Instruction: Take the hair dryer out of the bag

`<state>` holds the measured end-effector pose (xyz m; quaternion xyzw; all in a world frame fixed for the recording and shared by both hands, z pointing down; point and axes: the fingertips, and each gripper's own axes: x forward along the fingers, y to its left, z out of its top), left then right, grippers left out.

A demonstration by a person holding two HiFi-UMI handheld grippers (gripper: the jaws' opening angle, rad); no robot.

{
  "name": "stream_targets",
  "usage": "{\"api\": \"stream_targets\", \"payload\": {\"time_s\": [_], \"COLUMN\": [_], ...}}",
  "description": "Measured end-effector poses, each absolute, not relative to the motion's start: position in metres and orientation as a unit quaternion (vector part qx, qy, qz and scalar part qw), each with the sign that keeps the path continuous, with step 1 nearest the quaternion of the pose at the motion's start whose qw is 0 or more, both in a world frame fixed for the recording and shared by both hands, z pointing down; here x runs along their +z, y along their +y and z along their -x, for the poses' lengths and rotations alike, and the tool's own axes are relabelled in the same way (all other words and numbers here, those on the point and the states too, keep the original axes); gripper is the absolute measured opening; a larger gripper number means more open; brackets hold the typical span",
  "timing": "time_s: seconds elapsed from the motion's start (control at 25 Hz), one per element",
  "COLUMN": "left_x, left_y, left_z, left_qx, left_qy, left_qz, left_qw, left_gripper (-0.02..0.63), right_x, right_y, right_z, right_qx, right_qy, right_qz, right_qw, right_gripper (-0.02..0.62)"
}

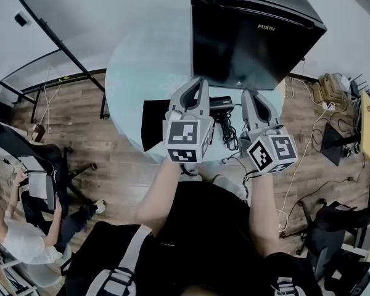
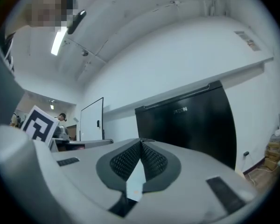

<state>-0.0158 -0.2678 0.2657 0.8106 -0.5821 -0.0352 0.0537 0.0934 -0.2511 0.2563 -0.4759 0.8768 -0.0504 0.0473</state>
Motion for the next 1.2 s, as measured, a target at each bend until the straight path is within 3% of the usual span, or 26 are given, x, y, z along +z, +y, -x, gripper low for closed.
{"api": "stream_targets", "payload": {"time_s": [1.2], "left_x": [0.27], "left_y": [-0.269], "left_z": [0.007], "left_qx": [-0.058], "left_qy": [-0.562], "left_qz": [-0.822], "left_qw": [0.068], "left_gripper": [0.012], "right_x": [0.252], "right_y": [-0.256], "right_z": [-0.071], "right_qx": [-0.029], "right_qy": [0.883], "right_qz": [0.468], "right_qw": [-0.004], "right_gripper": [0.005]}}
